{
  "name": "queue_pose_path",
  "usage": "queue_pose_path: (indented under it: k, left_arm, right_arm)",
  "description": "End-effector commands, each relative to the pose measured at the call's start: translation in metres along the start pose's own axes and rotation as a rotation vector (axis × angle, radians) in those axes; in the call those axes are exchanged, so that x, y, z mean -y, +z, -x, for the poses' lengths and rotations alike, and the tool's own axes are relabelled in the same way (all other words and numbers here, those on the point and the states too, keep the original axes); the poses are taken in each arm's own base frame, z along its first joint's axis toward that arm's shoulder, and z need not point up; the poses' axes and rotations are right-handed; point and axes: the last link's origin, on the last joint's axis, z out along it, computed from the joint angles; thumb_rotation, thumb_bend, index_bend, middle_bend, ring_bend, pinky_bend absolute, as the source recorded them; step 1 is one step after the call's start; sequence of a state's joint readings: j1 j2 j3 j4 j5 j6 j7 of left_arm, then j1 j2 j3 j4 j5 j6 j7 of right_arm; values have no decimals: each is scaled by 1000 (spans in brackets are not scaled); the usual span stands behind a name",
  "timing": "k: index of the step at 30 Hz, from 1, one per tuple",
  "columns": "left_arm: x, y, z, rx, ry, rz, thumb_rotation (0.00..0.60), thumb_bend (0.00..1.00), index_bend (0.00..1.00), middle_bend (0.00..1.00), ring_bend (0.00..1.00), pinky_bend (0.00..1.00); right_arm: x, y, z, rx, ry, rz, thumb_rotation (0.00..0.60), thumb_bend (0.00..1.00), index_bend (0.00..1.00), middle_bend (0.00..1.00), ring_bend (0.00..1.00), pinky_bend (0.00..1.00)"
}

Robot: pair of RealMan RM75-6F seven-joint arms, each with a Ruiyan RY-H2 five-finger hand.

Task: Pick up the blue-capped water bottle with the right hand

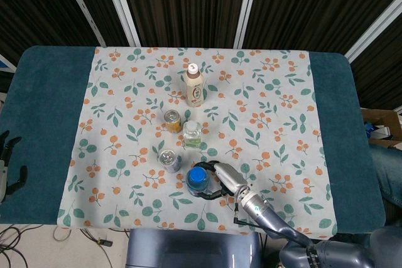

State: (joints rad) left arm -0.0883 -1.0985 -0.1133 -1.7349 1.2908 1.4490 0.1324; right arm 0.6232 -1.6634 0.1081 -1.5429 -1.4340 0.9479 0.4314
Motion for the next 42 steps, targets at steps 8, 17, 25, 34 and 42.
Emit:
queue_pose_path:
  k: [8, 17, 25, 34, 42]
  left_arm:
    - [0, 0, 0, 6, -1, -4, 600, 474, 151, 0, 33, 0]
    - [0, -1, 1, 5, 2, -5, 600, 474, 155, 0, 34, 0]
    - [-1, -2, 0, 2, 1, -5, 600, 474, 160, 0, 34, 0]
    - [-1, -2, 1, 3, 5, -6, 600, 474, 163, 0, 34, 0]
    - [-1, -1, 1, 2, -2, -6, 600, 474, 166, 0, 34, 0]
  right_arm:
    - [6, -14, -28, -48, 54, -27, 600, 449, 370, 422, 385, 217]
    - [4, -47, -99, -190, 36, -16, 600, 449, 370, 422, 386, 217]
    - [6, -70, -149, -301, 16, 2, 600, 449, 370, 421, 386, 217]
    - [25, -94, -191, -385, 197, -77, 600, 445, 379, 426, 386, 217]
    - [31, -111, -216, -408, 384, -169, 600, 444, 380, 427, 386, 217]
